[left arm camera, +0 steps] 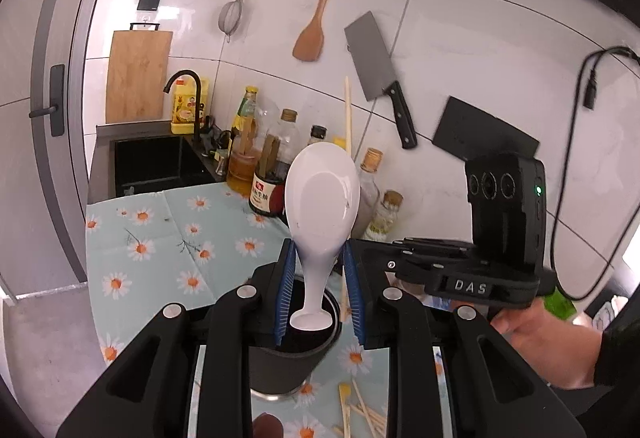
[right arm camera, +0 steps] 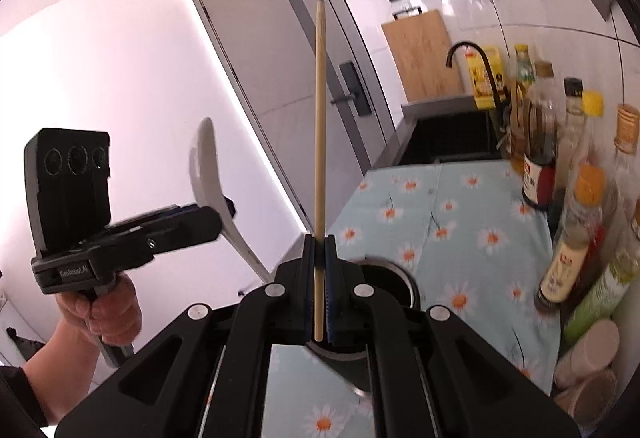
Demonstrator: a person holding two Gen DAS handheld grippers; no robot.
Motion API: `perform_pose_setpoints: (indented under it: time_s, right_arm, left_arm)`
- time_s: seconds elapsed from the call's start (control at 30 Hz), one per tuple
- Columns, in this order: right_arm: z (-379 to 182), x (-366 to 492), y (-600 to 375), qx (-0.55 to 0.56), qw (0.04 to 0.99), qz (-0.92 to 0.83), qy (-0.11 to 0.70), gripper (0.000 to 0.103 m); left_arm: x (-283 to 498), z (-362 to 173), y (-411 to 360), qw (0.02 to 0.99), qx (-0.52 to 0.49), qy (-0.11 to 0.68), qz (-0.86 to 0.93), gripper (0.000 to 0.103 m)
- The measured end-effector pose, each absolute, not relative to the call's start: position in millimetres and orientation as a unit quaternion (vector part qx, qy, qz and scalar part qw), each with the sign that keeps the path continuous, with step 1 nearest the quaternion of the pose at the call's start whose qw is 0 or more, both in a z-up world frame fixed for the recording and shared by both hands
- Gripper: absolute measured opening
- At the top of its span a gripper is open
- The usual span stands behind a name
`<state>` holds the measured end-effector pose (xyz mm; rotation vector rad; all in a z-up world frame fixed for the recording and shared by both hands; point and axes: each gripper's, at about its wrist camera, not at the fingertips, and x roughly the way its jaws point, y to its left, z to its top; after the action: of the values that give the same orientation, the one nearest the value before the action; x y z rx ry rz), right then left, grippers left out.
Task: Organize utensils
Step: 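Lower the white spoon into the black holder and open the left gripper while the right carries the chopstick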
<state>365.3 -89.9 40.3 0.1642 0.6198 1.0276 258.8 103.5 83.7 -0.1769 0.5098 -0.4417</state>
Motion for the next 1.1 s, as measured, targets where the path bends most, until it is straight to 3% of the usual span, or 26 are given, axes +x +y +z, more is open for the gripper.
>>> perform_pose_setpoints:
  time_s: [0.87,0.9,0.93,0.97,1.0,1.1]
  right_arm:
    - [-34.6,369.3,-75.9,0.044,0.83,0.455,0.32,0.006]
    - [-34.5,368.5,-76.5,0.044,0.83,0.454,0.32,0.007]
    - [-33.9,368.2,-77.7,0.047,0.83,0.454,0.321,0.011]
    - [-32.9,367.9,-79.1,0.05,0.83,0.455,0.32,0.015]
    - [-31.6,366.9,-80.4,0.052,0.83,0.455,0.319,0.021]
    - [-26.7,365.3,-85.1,0.057,0.831,0.453,0.318,0.022]
  left_arm:
    - [294.4,7.3,84.9,0.92,-0.087,0.353,-0.146,0.026]
    - [294.6,7.9,85.4,0.921,-0.087,0.352,-0.144,0.034]
    - [294.6,9.0,85.8,0.921,-0.088,0.353,-0.141,0.051]
    - [293.8,10.2,86.7,0.92,-0.092,0.353,-0.142,0.057]
    - [293.2,11.5,87.2,0.921,-0.095,0.351,-0.144,0.057]
    - [290.3,16.1,86.7,0.923,-0.096,0.344,-0.143,0.057]
